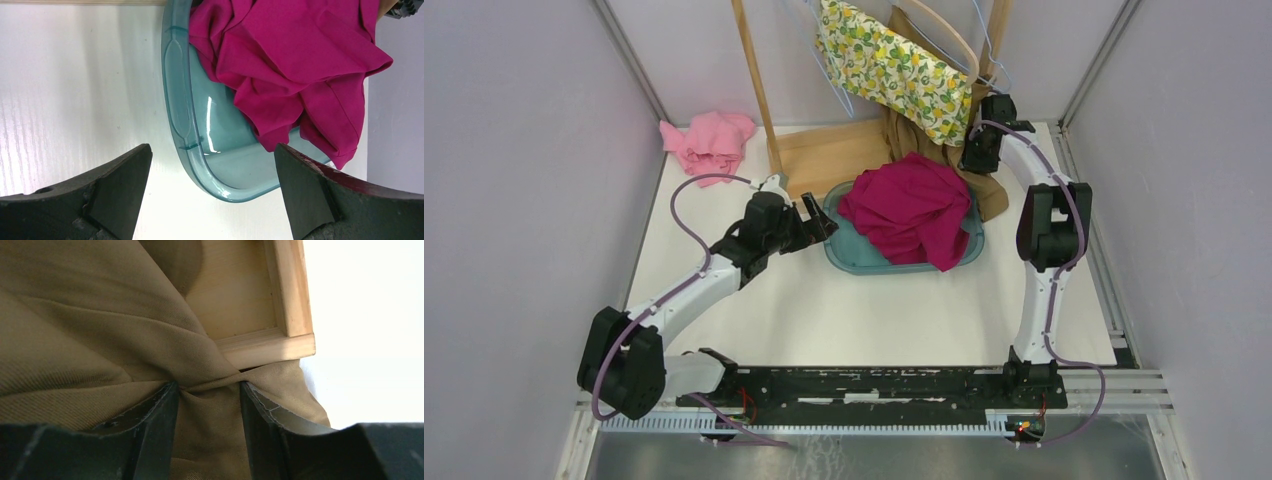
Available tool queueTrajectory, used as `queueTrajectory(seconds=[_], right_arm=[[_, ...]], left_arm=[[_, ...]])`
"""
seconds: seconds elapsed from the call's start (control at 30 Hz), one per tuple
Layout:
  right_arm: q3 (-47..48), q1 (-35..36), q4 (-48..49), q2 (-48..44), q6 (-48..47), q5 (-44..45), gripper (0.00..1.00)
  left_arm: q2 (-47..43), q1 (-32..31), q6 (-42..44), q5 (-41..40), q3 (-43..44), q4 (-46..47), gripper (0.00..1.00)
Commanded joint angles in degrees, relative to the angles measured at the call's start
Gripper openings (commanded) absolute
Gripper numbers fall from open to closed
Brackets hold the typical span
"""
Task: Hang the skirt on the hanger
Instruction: Pick up the hanger from the clothesline.
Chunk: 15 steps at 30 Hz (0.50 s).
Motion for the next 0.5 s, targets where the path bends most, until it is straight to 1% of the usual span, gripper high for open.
queueTrajectory(seconds=[0.0,0.1,0.17,0.3,0.47], right_arm=[[1.2,1.4,-5.0,1.7,-1.8,6.4,0.55],[0.1,1.4,-3.4,1.2,-1.5,10.6,0.55],[0.9,1.1,-3.7,2.2,-1.3,11.6,0.56],[5.0,-0.1,-5.8,5.8,-0.4,8.9,0.55],[7.3,-0.9,-6.1,8.8,0.0,7.7,0.53]], left_arm=[[-1.8,0.1,-0.2,0.0,0.9,1.6,0.99],[-2.0,0.2,0.0,-0.1,0.9,1.5,0.99],[-2.1,0.1,0.1,-0.1,1.0,1.5,0.99],[-2.1,0.2,0.0,0.0,1.2,1.5,0.99],[-2.0,0.2,0.1,-0.2,1.2,1.7,0.99]])
